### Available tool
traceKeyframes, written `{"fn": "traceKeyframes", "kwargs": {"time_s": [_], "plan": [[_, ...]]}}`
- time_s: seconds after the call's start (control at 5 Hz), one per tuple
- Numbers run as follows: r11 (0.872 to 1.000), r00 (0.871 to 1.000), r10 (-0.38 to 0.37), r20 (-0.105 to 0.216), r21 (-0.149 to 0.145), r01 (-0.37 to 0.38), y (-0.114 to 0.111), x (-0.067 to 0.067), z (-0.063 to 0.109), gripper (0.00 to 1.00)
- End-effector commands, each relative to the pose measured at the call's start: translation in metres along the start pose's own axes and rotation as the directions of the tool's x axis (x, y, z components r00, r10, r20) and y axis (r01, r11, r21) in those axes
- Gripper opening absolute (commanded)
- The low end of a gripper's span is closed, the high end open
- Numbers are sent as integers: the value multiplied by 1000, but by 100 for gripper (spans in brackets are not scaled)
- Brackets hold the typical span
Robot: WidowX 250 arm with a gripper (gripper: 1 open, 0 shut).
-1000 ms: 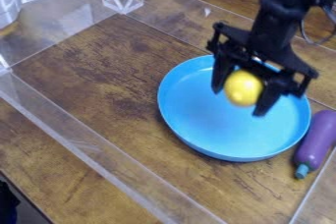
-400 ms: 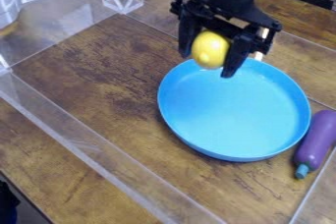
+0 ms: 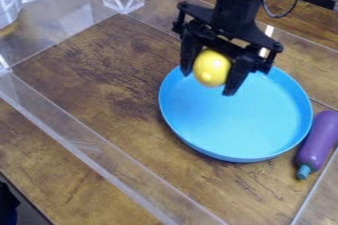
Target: Put the lemon on the blue tray
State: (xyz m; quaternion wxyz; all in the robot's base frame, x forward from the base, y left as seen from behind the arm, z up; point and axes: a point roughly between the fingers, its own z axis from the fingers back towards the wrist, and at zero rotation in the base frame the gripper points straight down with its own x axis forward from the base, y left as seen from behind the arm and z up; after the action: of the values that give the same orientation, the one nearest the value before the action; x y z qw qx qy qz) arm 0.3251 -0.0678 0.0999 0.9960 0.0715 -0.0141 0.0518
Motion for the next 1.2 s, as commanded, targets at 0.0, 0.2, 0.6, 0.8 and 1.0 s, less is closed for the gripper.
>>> {"fn": "traceKeyframes", "kwargs": {"time_s": [0.0,0.2,0.6,0.8,1.0], "plan": [[998,997,70,20,-9,-70,-3,9,3,0],[988,988,152,0,1,-152,-2,17,-8,0],[971,970,241,-27,6,-241,6,19,-31,100],[965,965,262,-31,4,-262,18,18,-22,100],[948,947,318,-49,5,-318,25,20,-31,100]]}}
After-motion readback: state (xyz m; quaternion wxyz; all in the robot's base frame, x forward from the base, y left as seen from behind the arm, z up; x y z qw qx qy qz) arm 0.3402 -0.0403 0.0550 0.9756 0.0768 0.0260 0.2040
